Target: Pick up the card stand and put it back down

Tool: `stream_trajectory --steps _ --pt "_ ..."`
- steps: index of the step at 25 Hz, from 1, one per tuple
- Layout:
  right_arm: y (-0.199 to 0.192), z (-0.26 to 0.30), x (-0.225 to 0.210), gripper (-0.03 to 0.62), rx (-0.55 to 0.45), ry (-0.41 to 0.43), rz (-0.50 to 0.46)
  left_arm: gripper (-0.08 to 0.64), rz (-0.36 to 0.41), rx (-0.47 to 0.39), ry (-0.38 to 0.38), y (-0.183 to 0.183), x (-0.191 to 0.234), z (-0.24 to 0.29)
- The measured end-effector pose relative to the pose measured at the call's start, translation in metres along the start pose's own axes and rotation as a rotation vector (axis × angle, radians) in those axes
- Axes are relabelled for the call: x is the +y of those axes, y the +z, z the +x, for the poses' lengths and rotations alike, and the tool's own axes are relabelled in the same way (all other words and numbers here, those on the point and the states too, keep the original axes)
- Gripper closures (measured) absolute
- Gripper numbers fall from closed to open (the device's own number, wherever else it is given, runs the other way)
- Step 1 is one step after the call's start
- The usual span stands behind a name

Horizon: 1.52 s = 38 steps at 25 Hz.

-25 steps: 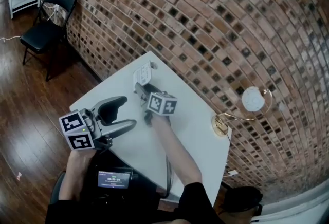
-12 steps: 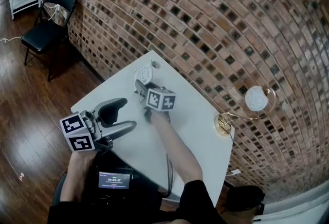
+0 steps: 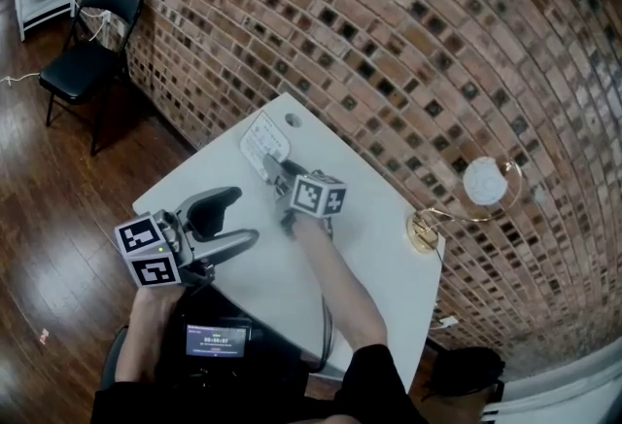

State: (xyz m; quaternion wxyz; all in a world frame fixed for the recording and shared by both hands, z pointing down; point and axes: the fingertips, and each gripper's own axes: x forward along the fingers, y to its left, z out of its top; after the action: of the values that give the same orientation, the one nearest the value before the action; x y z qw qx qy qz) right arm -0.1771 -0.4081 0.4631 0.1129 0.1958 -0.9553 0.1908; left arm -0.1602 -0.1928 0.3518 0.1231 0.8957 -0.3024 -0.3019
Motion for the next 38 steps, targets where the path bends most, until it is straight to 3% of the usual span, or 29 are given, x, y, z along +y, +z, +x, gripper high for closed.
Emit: stream_trajectory --steps 5,10,16,24,38 --pt "0.003 -0.024 0.017 0.563 -0.036 0.137 0.066 0.199 -0.002 0.019 -0.008 -0.005 -0.004 0.005" --pt "0.017 -0.059 0.039 0.563 -0.088 0.250 0.069 0.199 -0.004 0.042 -0.027 -0.013 -0.009 0.014" --pt "0.024 -0.116 0.054 0.563 -0.131 0.319 0.045 0.199 -0.014 0.087 -0.074 -0.026 -0.026 0.034" --pt "0.042 -0.206 0.056 0.563 -0.196 0.297 -0.045 0.198 -0.051 0.138 -0.190 -0.044 -0.052 0.074" --pt "0.036 -0.346 0.042 0.563 -0.215 0.129 -0.165 0.198 -0.172 0.224 -0.412 -0.090 -0.091 0.141"
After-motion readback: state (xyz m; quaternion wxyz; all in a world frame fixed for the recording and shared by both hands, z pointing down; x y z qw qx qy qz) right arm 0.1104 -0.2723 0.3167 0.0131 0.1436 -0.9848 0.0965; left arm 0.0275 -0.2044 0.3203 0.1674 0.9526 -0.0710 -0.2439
